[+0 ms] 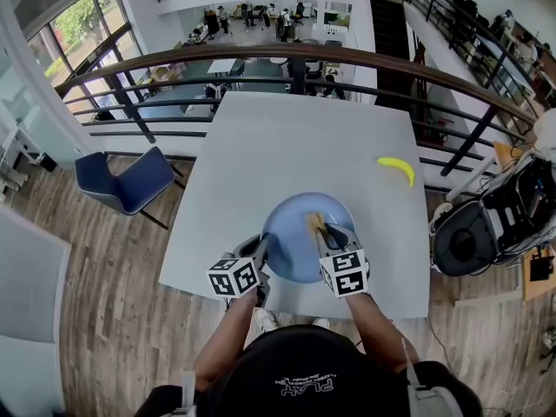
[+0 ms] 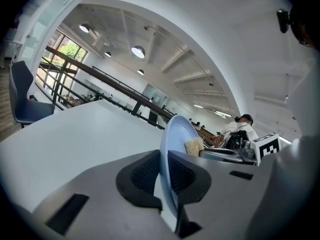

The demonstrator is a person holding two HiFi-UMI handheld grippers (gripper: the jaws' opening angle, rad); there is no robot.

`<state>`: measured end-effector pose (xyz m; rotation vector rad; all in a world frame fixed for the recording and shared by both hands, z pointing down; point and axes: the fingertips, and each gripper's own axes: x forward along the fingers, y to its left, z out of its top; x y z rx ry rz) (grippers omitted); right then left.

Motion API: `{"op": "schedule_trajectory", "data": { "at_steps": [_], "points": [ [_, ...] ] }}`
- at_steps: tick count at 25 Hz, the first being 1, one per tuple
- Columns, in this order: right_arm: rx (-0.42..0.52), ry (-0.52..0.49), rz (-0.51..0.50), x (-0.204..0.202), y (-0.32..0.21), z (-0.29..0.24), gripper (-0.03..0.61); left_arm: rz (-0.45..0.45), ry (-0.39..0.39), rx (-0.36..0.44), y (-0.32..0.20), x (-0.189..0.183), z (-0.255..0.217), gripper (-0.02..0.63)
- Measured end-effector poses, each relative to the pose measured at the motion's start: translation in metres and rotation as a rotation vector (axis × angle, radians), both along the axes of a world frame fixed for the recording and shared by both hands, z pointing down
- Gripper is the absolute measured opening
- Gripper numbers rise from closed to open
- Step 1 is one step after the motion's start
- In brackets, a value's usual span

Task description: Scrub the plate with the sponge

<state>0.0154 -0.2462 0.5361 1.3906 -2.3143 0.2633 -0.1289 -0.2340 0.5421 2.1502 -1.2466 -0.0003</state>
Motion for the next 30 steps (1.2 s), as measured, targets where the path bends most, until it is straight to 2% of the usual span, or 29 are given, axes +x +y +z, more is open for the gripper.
{"op": "schedule_trajectory", "data": {
  "at_steps": [18, 30],
  "points": [
    [-0.030, 0.019, 0.127, 0.050, -0.012, 0.009, 0.067, -0.009, 0.018, 0.006, 0.000, -0.007, -0.005, 0.035],
    [-0.010, 0.023, 0.091, 0.041, -0.011, -0.011, 0.067, -0.024, 0.037, -0.003, -0.010, -0.008, -0.006, 0.034]
  ]
}}
